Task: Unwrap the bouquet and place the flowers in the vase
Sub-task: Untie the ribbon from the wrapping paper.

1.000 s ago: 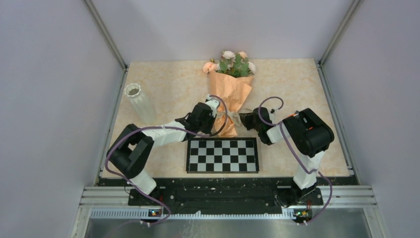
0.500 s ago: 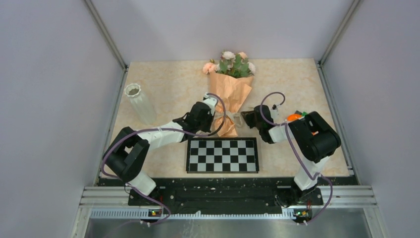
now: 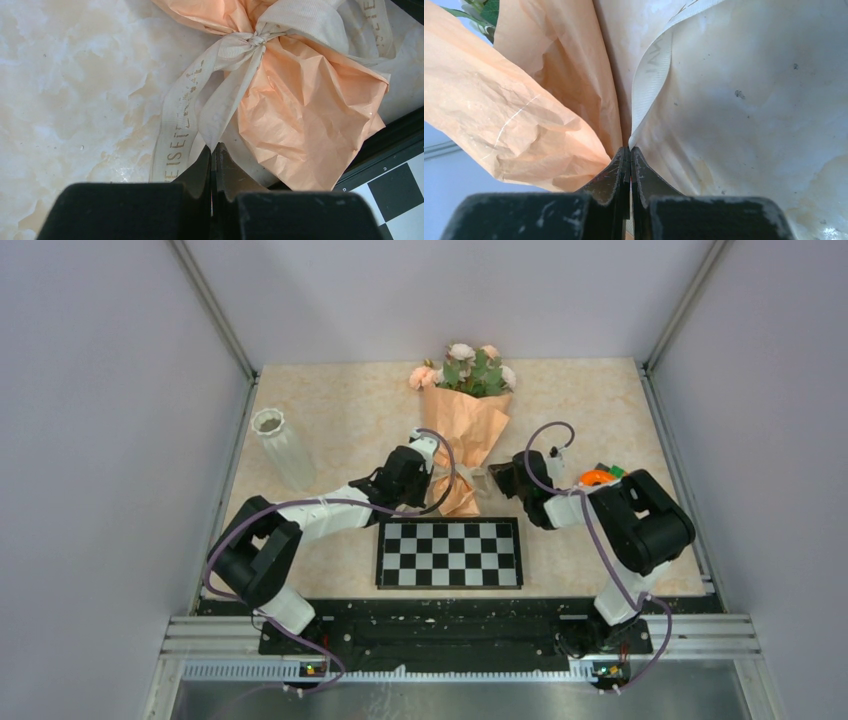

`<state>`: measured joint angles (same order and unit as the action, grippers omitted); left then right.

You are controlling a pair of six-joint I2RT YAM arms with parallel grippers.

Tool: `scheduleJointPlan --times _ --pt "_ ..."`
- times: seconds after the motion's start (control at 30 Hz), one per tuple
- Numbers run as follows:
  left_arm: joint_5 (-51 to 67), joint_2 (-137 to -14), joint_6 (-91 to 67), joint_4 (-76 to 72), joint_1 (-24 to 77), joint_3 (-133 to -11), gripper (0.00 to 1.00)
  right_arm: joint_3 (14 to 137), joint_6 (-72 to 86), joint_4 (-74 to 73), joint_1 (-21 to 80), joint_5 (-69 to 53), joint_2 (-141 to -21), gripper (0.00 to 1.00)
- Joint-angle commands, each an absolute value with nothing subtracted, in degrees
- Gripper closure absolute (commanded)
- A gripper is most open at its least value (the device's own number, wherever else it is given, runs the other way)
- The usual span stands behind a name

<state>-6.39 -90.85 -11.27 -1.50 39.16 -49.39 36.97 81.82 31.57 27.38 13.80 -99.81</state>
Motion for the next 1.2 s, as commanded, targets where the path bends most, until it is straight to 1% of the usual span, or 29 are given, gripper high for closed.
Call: scheduleJointPlan --times 0.0,1.17 --pt "-7.5 -89.2 -12.1 -0.6 39.2 -49.4 1.0 38.5 79.1 30.4 27.8 17.3 -97.0 1.0" --pt "-14.0 -88.9 -13.2 2.5 38.8 -49.1 1.0 36.9 75.3 24.4 26.7 23.2 -91.7 1.0"
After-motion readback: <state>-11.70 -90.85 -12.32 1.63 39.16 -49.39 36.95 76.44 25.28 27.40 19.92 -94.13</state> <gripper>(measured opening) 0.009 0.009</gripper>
